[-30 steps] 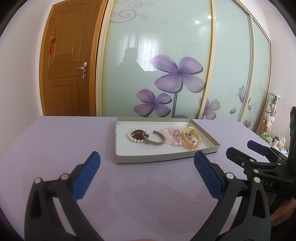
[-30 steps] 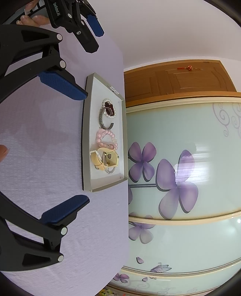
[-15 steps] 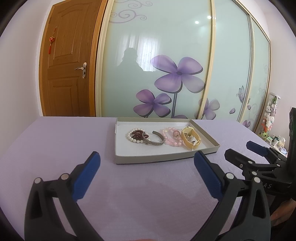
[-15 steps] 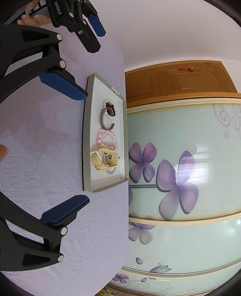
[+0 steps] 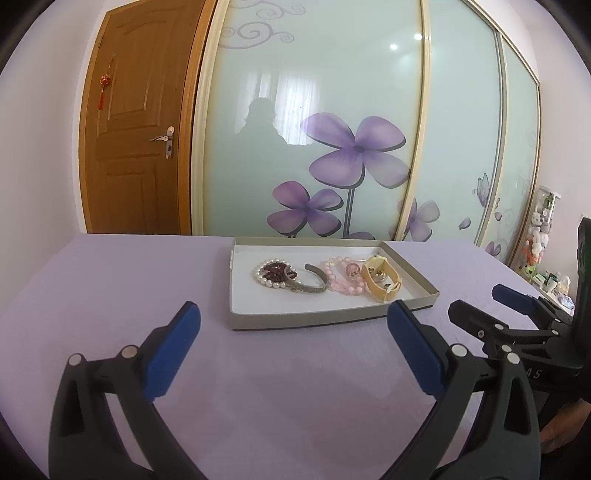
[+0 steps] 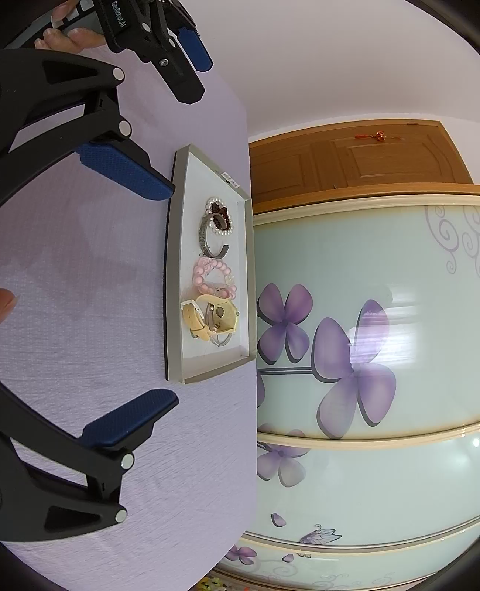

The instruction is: Organize jewelry

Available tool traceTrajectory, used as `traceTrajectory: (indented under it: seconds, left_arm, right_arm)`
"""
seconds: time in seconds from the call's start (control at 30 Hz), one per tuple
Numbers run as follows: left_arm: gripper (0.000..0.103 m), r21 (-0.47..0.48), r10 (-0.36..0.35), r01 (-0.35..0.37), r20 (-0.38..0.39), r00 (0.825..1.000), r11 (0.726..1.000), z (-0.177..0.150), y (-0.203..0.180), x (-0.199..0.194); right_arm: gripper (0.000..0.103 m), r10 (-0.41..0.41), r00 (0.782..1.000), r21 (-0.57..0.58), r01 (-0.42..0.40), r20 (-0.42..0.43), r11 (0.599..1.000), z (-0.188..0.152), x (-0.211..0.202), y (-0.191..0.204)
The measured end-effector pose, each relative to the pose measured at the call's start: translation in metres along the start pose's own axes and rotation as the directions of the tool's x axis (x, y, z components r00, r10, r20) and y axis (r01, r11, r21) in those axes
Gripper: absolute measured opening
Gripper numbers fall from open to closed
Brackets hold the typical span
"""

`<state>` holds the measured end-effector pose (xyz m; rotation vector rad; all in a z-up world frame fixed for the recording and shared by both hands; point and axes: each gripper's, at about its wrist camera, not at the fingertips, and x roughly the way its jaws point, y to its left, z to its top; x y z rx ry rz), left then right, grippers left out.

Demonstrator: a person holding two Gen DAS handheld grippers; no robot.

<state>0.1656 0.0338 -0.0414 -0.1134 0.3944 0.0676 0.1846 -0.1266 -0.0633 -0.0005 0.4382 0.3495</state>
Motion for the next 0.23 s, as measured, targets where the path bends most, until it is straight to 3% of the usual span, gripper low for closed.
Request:
traceTrajectory:
  seconds: [0.23]
  left_arm:
    - [0.101,-0.008,0.001,-0.001,-0.010,1.000,1.000,0.0004,0.0019,0.0029]
  right_arm:
    - [0.102,0.000,1.000,0.001,0.000,-0.002,1.000,-0.0012,-0.0001,-0.0020]
